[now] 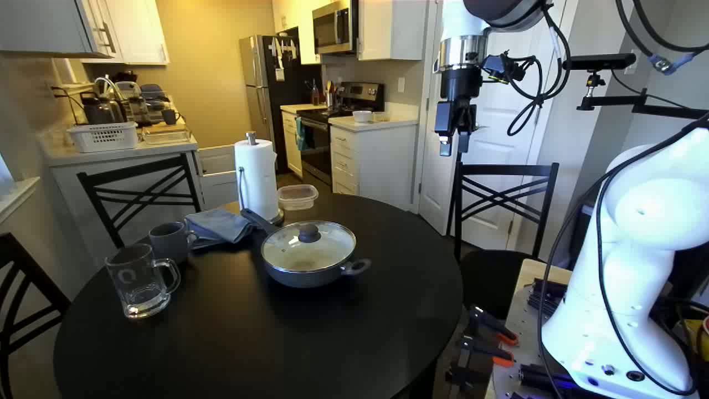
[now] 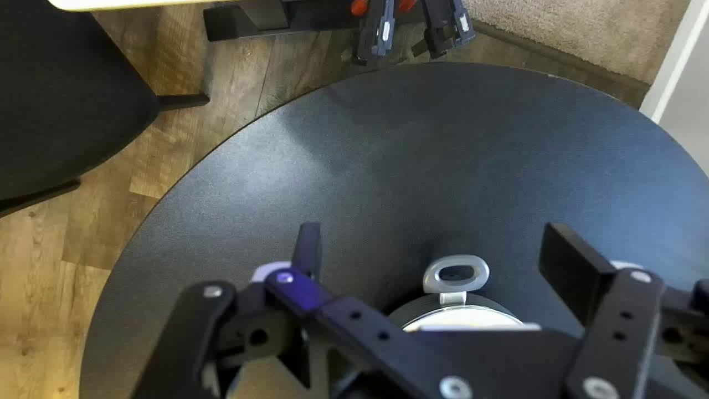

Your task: Remove the glass lid from the pot.

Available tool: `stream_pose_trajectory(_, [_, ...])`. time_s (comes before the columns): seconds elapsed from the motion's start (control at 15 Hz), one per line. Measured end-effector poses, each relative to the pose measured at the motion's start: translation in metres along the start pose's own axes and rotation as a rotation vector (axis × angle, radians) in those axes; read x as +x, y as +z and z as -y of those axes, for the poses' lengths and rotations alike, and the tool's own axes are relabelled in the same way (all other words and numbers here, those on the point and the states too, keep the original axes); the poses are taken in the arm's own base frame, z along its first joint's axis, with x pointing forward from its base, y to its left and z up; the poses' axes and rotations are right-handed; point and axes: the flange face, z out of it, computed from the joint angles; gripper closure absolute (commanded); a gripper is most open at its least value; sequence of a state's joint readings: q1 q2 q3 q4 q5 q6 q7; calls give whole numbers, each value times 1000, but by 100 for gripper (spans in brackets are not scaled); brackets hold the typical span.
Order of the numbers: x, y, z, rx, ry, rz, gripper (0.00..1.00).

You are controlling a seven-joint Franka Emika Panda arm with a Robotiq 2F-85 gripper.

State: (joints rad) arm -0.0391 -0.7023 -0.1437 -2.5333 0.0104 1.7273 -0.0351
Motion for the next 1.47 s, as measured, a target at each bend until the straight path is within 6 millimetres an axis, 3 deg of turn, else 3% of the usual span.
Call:
stream_pose_trajectory(0.6, [9, -2, 8, -14, -18, -29, 0])
stream_pose_trajectory(0.8, [38, 10, 40, -58, -92, -80, 0])
stream_pose_trajectory(1.0, [77, 42, 74, -102, -163, -110, 0])
stream_pose_trajectory(1.27, [126, 86, 94, -152, -220, -121, 0])
stream_pose_trajectory(1.47, [162, 105, 104, -173, -243, -160, 0])
